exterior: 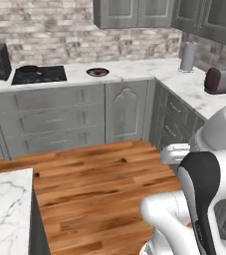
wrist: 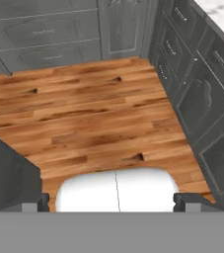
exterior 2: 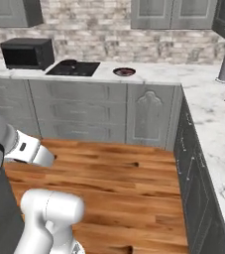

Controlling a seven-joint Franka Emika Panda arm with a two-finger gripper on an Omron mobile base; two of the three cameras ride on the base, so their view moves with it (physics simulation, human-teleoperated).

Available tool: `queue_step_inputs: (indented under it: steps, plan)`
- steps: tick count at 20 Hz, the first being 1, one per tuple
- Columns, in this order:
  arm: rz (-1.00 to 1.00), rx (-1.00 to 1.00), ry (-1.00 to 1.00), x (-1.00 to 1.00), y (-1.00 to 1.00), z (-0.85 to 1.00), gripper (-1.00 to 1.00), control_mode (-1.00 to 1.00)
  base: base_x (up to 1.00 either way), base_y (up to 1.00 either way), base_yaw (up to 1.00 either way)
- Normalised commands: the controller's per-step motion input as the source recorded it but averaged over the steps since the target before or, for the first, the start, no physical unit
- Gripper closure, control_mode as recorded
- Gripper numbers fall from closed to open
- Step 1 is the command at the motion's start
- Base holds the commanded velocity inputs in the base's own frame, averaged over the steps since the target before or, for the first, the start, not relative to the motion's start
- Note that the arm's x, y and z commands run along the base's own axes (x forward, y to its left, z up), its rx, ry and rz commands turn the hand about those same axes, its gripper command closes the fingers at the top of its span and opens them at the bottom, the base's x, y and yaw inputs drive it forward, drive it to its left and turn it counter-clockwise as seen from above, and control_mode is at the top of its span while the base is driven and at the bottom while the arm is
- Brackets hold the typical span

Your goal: Place the cold items (mushroom and squash) from the fridge in one tupperware on the dining counter. Place the warm items (kebab skewer and hot dog) in the stove area in another tupperware.

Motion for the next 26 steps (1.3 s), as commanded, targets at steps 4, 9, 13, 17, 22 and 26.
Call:
queue_step_inputs:
  steps: [4, 9, 13, 17, 22, 26]
  plan:
    - [0.0, 0.0, 0.0, 0.0, 0.0, 0.0, -1.0, 1.0, 1.0, 0.0, 0.0]
    - [0.0, 0.0, 0.0, 0.0, 0.0, 0.0, -1.0, 1.0, 1.0, 0.0, 0.0]
    - [0.0, 0.0, 0.0, 0.0, 0.0, 0.0, -1.0, 1.0, 1.0, 0.0, 0.0]
    - [0.0, 0.0, 0.0, 0.0, 0.0, 0.0, -1.0, 1.0, 1.0, 0.0, 0.0]
    - [0.0, 0.0, 0.0, 0.0, 0.0, 0.0, -1.0, 1.0, 1.0, 0.0, 0.0]
    - [0.0, 0.0, 0.0, 0.0, 0.0, 0.0, -1.0, 1.0, 1.0, 0.0, 0.0]
